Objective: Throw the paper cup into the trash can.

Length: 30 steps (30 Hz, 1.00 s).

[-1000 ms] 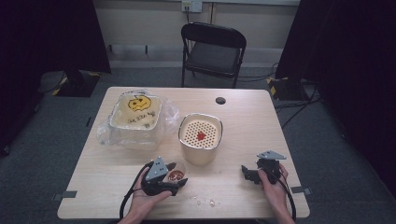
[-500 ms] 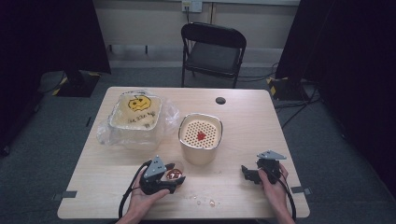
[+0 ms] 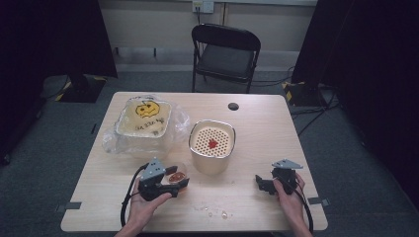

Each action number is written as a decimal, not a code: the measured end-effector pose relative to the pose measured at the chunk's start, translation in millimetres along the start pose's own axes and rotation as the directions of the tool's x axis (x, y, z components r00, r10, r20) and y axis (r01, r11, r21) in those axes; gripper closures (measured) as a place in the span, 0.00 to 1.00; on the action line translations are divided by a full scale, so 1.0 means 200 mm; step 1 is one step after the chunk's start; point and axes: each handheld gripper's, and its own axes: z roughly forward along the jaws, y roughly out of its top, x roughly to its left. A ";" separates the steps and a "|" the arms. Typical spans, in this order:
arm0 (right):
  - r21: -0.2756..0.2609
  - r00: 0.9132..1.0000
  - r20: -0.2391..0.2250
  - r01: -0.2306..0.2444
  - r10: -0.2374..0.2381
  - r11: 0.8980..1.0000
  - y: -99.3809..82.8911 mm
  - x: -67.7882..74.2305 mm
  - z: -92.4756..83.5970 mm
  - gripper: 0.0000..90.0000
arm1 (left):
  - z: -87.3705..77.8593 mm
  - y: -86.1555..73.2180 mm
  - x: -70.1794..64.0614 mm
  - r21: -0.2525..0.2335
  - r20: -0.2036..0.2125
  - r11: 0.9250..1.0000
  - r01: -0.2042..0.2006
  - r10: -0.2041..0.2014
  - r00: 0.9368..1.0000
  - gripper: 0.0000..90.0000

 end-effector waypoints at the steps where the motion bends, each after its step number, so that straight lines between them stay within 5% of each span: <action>1: 0.000 1.000 0.000 -0.001 0.001 1.000 0.00 0.00 0.00 0.09 | -0.01 0.01 0.00 -0.012 0.002 1.000 0.001 -0.001 1.000 0.39; 13: 0.000 1.000 0.000 -0.001 0.001 1.000 0.00 0.00 0.00 0.09 | -0.09 0.27 0.02 -0.074 -0.019 0.997 -0.035 0.033 0.999 0.39; 19: 0.000 1.000 0.000 0.000 0.000 1.000 0.00 0.00 0.00 0.09 | -0.10 0.38 0.05 -0.083 -0.030 0.996 -0.021 0.019 0.999 0.39; 30: 0.000 1.000 -0.002 0.003 -0.003 1.000 0.00 0.00 0.00 0.09 | -0.01 0.58 0.06 -0.058 -0.115 0.992 -0.110 0.102 0.988 0.39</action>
